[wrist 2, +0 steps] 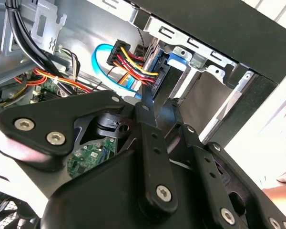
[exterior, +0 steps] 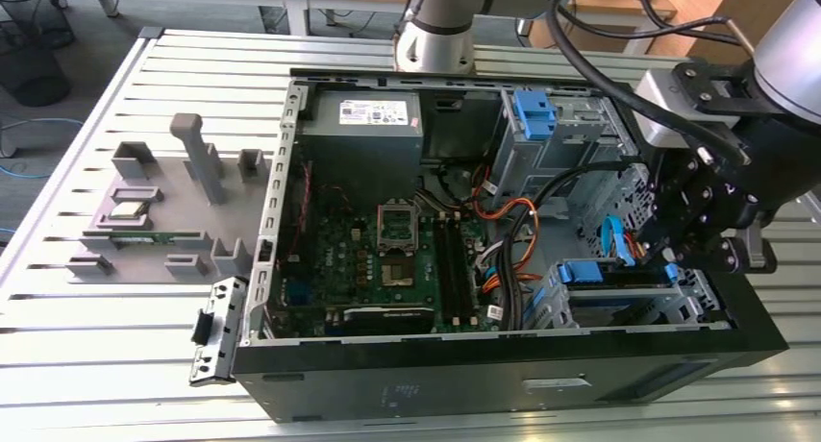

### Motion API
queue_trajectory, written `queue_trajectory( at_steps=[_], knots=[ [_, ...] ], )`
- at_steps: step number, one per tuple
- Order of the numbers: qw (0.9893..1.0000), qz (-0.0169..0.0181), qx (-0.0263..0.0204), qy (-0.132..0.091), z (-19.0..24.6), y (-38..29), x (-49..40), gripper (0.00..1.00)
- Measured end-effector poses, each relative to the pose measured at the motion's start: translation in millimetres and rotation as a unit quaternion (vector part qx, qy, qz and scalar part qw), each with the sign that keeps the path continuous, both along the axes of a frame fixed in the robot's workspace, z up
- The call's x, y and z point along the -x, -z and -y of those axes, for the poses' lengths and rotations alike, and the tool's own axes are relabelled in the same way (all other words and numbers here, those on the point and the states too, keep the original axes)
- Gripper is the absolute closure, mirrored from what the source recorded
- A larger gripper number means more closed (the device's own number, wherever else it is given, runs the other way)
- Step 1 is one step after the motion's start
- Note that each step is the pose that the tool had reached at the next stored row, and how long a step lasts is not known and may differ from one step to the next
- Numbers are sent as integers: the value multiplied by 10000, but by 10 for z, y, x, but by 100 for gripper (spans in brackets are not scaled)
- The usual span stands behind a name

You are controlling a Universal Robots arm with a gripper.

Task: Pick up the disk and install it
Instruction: 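Insert the second disk wire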

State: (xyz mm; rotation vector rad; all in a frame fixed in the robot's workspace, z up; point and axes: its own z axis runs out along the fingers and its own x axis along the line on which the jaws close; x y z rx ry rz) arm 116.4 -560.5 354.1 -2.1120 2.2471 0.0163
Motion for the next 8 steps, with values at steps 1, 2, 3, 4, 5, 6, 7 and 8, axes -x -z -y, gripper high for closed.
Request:
queue_trajectory(
  at_steps=[1,2,3,4,5,6,7,8],
  knots=[
    [10000,0,0,0,0,0,0,69],
    [10000,0,0,0,0,-1,0,69],
    [10000,0,0,0,-1,-1,0,69],
    [10000,0,0,0,-1,-1,0,69],
    [10000,0,1,0,0,-2,0,69],
    [10000,0,0,0,0,-2,0,69],
    [10000,0,0,0,0,-2,0,69],
    [10000,0,0,-1,0,-2,-1,69]
  ],
)
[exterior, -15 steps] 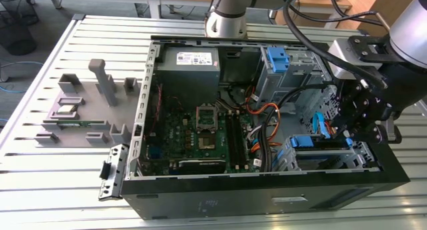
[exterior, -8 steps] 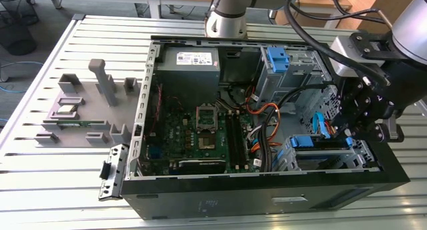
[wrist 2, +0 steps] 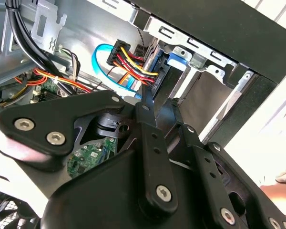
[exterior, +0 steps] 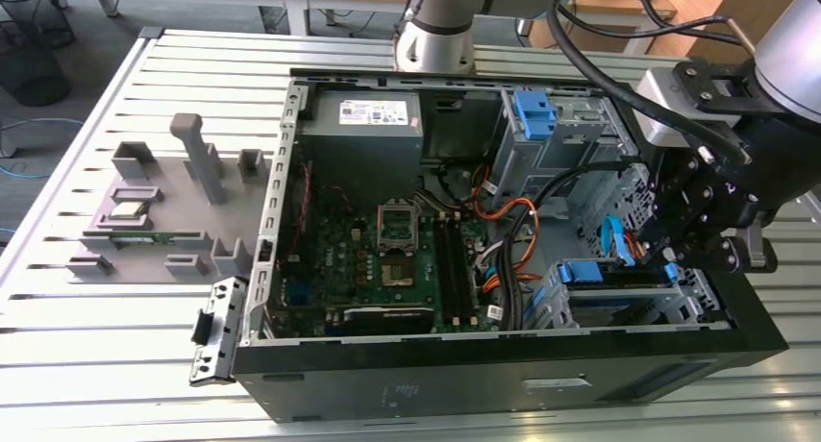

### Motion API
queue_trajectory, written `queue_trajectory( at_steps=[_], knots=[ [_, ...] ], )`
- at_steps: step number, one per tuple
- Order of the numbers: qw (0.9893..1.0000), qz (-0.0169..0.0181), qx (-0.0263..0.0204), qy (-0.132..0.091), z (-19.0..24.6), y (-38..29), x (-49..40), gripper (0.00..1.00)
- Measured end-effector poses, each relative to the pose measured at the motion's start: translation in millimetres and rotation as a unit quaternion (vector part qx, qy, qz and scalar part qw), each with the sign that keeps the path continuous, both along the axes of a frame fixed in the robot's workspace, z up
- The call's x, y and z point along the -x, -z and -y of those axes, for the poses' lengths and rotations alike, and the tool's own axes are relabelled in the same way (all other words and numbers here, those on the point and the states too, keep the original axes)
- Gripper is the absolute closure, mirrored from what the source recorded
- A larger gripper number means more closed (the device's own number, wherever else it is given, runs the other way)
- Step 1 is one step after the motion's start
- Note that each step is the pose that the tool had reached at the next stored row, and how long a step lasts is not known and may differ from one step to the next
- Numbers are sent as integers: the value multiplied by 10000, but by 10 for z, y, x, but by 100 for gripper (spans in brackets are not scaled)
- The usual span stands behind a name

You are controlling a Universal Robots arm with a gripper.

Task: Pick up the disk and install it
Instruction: 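Insert the second disk wire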

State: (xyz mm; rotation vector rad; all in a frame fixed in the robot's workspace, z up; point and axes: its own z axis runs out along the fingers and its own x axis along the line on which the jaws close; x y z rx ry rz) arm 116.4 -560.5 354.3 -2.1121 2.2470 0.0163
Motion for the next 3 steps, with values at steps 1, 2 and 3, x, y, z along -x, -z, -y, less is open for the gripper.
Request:
queue_trajectory(
  at_steps=[1,2,3],
  knots=[
    [10000,0,0,0,0,0,0,69],
    [10000,0,0,0,0,0,0,69],
    [10000,0,0,0,0,-1,0,69]
  ],
)
